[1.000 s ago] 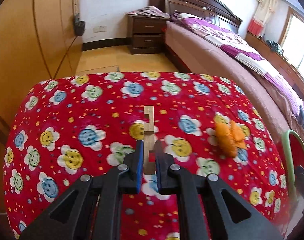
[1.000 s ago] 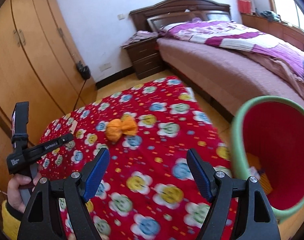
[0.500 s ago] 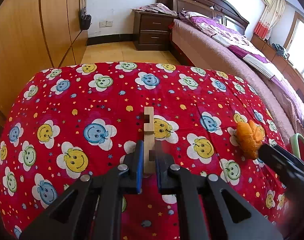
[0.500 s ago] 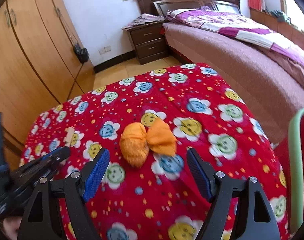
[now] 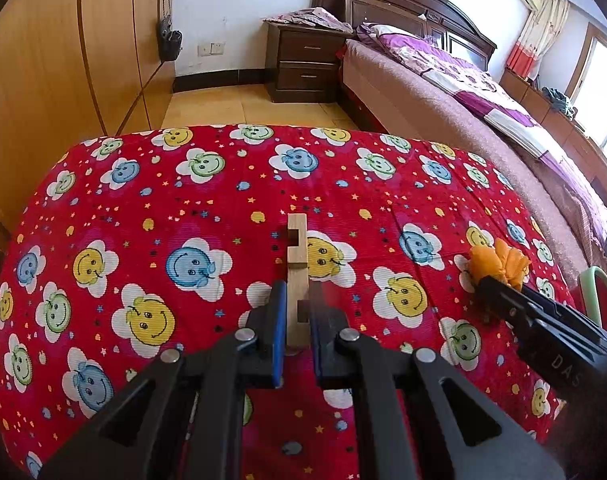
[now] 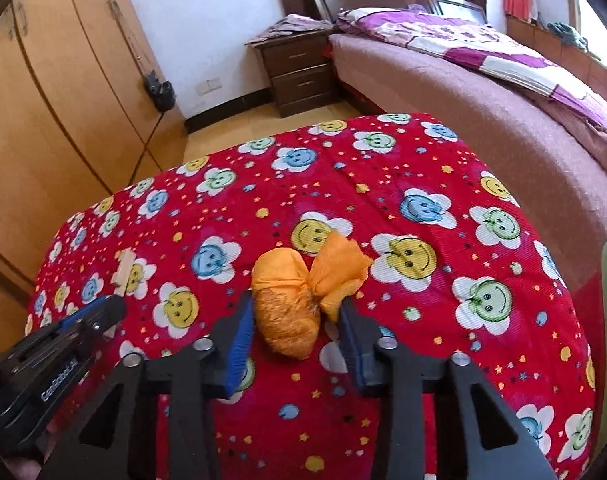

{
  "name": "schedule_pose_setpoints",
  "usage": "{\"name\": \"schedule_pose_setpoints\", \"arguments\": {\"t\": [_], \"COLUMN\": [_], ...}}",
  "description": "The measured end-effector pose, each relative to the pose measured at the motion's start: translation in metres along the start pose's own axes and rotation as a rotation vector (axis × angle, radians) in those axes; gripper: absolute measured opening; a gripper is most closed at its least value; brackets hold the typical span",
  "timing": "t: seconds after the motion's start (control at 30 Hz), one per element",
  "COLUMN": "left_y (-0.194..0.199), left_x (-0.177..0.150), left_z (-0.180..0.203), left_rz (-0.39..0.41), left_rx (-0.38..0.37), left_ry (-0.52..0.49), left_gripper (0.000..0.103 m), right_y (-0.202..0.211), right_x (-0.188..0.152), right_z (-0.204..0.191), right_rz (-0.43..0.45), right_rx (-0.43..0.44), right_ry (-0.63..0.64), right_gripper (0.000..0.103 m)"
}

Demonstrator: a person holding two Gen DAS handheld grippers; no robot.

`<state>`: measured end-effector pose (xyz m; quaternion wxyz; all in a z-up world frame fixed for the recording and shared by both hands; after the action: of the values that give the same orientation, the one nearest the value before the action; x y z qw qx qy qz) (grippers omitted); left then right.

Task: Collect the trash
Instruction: 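Hold the wooden piece in the left tool while the right tool grasps the orange tissue bundle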

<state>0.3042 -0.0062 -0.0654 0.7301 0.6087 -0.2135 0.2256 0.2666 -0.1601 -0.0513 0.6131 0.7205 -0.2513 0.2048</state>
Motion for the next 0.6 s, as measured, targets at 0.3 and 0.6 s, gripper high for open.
{"name": "schedule_pose_setpoints", "arguments": {"t": [0.3,0.6], "left_y": [0.005,0.026], "left_x": [0.0,-0.001], "left_z": [0.001,0.018], "left_rz": [0.007,0.033], "left_rx": [-0.004,-0.042], "left_ry": [0.001,-0.018], "left_gripper": [0.01,0.01], "right_y": [0.032,0.094], "right_x": [-0.009,-0.027], "right_z": [0.001,0.016], "right_rz": [0.032,0.11], "right_rx": [0.053,0.081], "right_ry": [-0.011,-0.012], "right_gripper": [0.028,0.028]}}
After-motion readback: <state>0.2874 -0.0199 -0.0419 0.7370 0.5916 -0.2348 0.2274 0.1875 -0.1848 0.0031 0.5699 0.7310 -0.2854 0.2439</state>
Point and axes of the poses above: each gripper's, at about its wrist camera, not at the fingertips, and y roughly against the way its jaws point, z to its right, x to its top, the point moved 6 cm from there along -y, roughly the way its jaws point, and after that the axes turned 3 degrees about y, right-handed, at the moved point
